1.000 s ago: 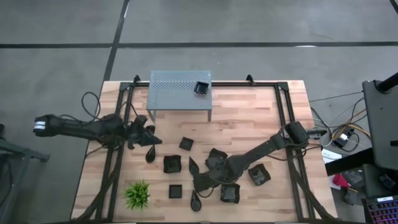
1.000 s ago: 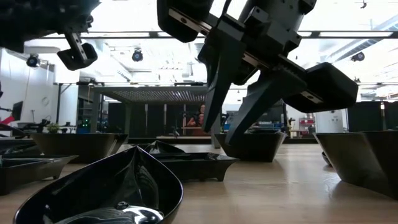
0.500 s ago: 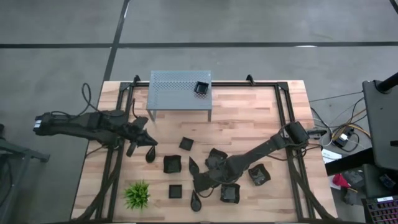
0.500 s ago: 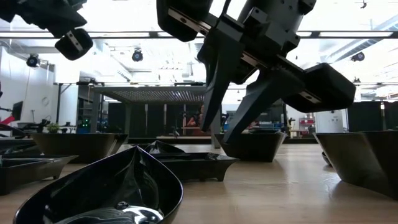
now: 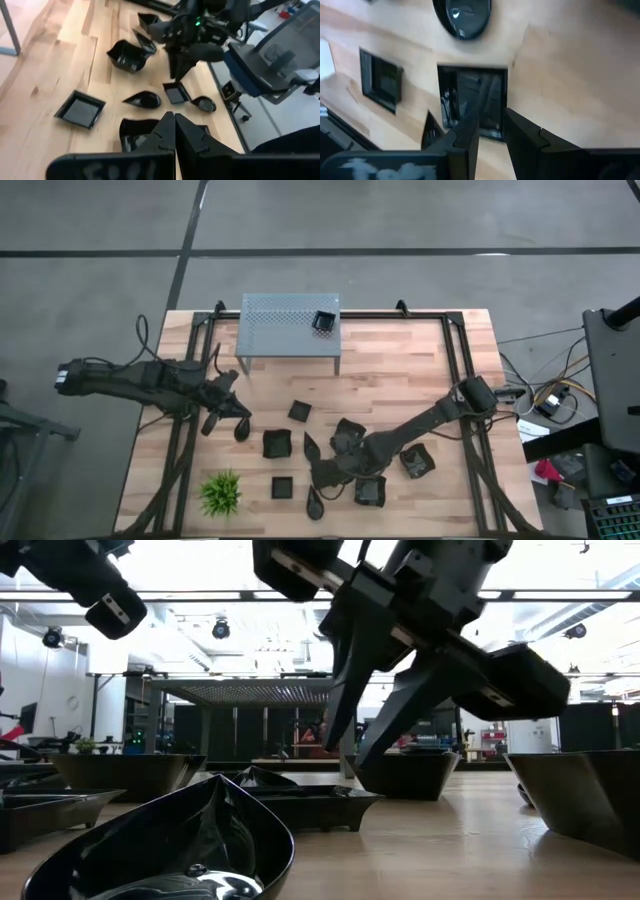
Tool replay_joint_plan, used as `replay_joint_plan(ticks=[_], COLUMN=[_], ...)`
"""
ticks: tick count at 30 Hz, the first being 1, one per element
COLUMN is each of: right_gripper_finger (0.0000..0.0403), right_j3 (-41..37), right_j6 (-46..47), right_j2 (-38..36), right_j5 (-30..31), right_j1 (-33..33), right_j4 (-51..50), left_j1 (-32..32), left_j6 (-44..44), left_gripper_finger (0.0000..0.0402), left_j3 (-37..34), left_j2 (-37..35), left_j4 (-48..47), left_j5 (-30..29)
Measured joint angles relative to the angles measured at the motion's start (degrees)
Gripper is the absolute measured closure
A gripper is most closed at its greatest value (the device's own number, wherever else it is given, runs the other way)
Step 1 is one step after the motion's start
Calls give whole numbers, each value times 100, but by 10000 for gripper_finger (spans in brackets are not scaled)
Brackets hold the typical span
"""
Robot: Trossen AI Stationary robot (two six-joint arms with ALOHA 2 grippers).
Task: Pick & Place Mini shaped plates
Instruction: Stack the square plate on top of the other square plates on the shelf
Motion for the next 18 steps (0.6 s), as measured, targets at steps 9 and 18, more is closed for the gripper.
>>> replay_joint_plan(ticks=[9,18], right_gripper_finger=[316,322], right_j3=[-23,-179], right_j6=[-35,-21], right_j2=[3,11], right_j5=[39,42], right_j1=[10,6], right_j4=[-26,105], left_j1=[1,1], left_j6=[-97,-105], left_gripper_finger=[401,401], left_j3=[-2,-4], left_j2=[0,0], left_j4=[-22,-18], left_j5=[-14,-20])
